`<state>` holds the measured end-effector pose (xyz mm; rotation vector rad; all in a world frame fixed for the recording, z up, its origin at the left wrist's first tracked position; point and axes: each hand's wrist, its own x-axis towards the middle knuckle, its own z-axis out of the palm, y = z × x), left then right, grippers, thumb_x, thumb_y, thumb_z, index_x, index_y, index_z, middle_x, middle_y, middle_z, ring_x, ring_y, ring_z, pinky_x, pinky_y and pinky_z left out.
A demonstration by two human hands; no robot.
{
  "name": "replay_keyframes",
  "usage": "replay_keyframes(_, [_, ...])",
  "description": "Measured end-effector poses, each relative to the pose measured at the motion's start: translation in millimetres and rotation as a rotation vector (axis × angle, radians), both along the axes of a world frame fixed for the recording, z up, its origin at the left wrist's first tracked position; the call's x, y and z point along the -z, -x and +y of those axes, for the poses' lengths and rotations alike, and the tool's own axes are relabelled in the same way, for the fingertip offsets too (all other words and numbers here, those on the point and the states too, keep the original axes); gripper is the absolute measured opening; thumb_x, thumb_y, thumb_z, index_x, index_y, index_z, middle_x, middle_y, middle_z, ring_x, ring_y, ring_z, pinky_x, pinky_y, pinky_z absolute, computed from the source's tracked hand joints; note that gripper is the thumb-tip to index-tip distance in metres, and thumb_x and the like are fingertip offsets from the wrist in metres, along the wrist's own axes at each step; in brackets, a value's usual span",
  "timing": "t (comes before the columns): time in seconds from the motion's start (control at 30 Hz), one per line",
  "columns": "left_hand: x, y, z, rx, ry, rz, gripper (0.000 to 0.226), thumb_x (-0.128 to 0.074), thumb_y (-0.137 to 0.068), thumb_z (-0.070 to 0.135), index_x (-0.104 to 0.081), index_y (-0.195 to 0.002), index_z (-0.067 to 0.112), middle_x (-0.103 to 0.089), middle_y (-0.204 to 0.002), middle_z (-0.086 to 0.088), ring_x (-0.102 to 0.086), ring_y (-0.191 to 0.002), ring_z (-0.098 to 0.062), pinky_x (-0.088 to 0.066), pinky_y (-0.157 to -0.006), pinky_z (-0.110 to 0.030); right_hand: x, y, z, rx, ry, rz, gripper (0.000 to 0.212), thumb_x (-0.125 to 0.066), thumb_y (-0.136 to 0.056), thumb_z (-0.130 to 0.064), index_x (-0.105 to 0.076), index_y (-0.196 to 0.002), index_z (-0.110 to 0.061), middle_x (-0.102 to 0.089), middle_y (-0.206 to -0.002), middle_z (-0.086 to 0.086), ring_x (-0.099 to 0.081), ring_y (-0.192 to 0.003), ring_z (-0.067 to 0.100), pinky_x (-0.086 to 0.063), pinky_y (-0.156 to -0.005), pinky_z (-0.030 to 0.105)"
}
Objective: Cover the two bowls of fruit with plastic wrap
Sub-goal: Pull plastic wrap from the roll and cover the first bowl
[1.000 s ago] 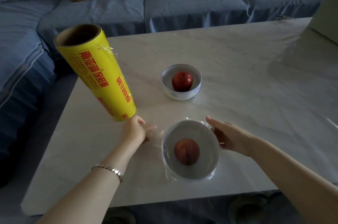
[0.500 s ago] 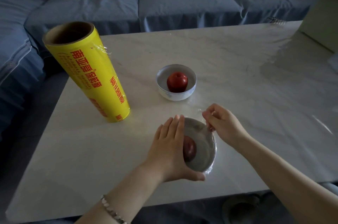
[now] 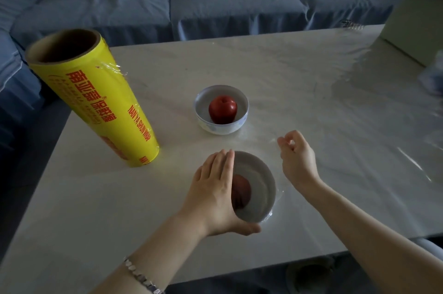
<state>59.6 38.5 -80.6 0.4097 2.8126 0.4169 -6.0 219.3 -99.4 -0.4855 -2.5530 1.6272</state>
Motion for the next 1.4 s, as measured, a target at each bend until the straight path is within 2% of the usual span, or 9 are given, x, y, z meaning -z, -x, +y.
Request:
replay_keyframes(0.17, [0.6,-1.8,1.6,-0.036,-0.055,0.021,0.14,-0.066,-0.053,0.076,0.026,-0.142,0.022,0.021,-0.155,0.003,0.018,-0.143,-0.016,0.002,-0.117,-0.033,23.7,2.6,-5.8,0.025,0.133,-0.227,0.02,-0.051,-0.092,-0.027,-0.054,-0.086,-0.008,-0.052,-0.062,0.004,-0.042,-0.049,0.017,-0.037,-0.04,0.018])
replay_keyframes(0.33, [3.9,-11.2,15.4,-0.325,-0.124,0.095,0.139,-0.059,-0.05,0.082,0.015,-0.146,0.015,0.006,-0.157,-0.009,0.005,-0.145,-0.026,-0.009,-0.116,-0.038,17.1,-16.8,3.3,-0.056,0.693,-0.39,0.051,-0.033,-0.097,-0.044,-0.063,-0.081,-0.005,-0.062,-0.071,0.007,-0.057,-0.06,0.017,-0.047,-0.057,0.025])
replay_keyframes(0.43, [7.5,-14.5,30.1,-0.509,-0.143,0.16,0.139,-0.044,-0.042,0.09,-0.008,-0.148,0.007,-0.019,-0.152,-0.022,-0.018,-0.141,-0.038,-0.027,-0.109,-0.049,14.1,-25.6,-0.1,-0.305,0.601,-0.423,0.052,-0.032,-0.097,-0.044,-0.067,-0.084,-0.008,-0.067,-0.072,0.002,-0.06,-0.063,0.012,-0.047,-0.059,0.02])
replay_keyframes(0.47, [6.6,-13.4,32.6,-0.527,-0.137,0.15,0.139,-0.045,-0.043,0.09,-0.009,-0.148,0.006,-0.019,-0.152,-0.023,-0.018,-0.141,-0.038,-0.026,-0.109,-0.05,13.0,-25.4,-2.6,-0.323,0.561,-0.413,0.046,-0.036,-0.096,-0.042,-0.067,-0.084,-0.011,-0.066,-0.072,0.0,-0.06,-0.065,0.012,-0.047,-0.062,0.021])
replay_keyframes(0.6, [0.3,-9.4,24.7,-0.447,-0.072,0.004,0.139,-0.062,-0.051,0.08,0.018,-0.145,0.017,0.012,-0.157,-0.013,0.011,-0.145,-0.028,-0.003,-0.115,-0.05,9.0,-18.0,-7.6,-0.3,0.451,-0.355,0.021,-0.05,-0.093,-0.031,-0.063,-0.086,-0.016,-0.061,-0.075,0.001,-0.054,-0.067,0.015,-0.045,-0.065,0.025])
replay_keyframes(0.73, [-8.0,7.1,1.7,-0.133,0.029,-0.059,0.143,-0.069,-0.05,0.074,0.031,-0.14,0.025,0.033,-0.152,-0.002,0.031,-0.139,-0.021,0.014,-0.114,-0.05,7.2,-15.5,-13.1,-0.292,0.441,-0.254,0.021,-0.049,-0.095,-0.02,-0.057,-0.076,-0.016,-0.053,-0.067,-0.001,-0.048,-0.06,0.013,-0.041,-0.06,0.023])
replay_keyframes(0.9, [-6.3,29.2,2.2,0.043,0.094,-0.062,0.14,-0.069,-0.05,0.075,0.025,-0.143,0.027,0.027,-0.154,-0.004,0.026,-0.141,-0.023,0.008,-0.116,-0.049,0.7,-20.1,-16.6,-0.152,0.41,-0.027,0.021,-0.04,-0.098,-0.013,-0.047,-0.079,-0.016,-0.049,-0.069,-0.001,-0.047,-0.063,0.01,-0.043,-0.063,0.017])
replay_keyframes(1.2, [0.5,28.4,0.1,0.062,0.084,-0.008,0.136,-0.066,-0.052,0.076,0.023,-0.143,0.029,0.019,-0.156,0.0,0.017,-0.144,-0.023,0.005,-0.117,-0.048,-13.9,-17.5,-15.0,-0.048,0.313,0.041,0.02,-0.035,-0.098,-0.015,-0.039,-0.08,-0.023,-0.037,-0.059,0.002,-0.033,-0.048,0.014,-0.03,-0.037,0.02])
replay_keyframes(1.4, [1.6,29.1,2.0,0.054,0.126,0.011,0.137,-0.063,-0.052,0.079,0.026,-0.142,0.027,0.018,-0.156,-0.001,0.016,-0.144,-0.022,0.004,-0.117,-0.047,18.6,1.9,-2.6,0.097,0.166,-0.054,0.024,-0.04,-0.094,-0.024,-0.04,-0.07,-0.03,-0.047,-0.064,0.004,-0.041,-0.059,0.022,-0.032,-0.052,0.028])
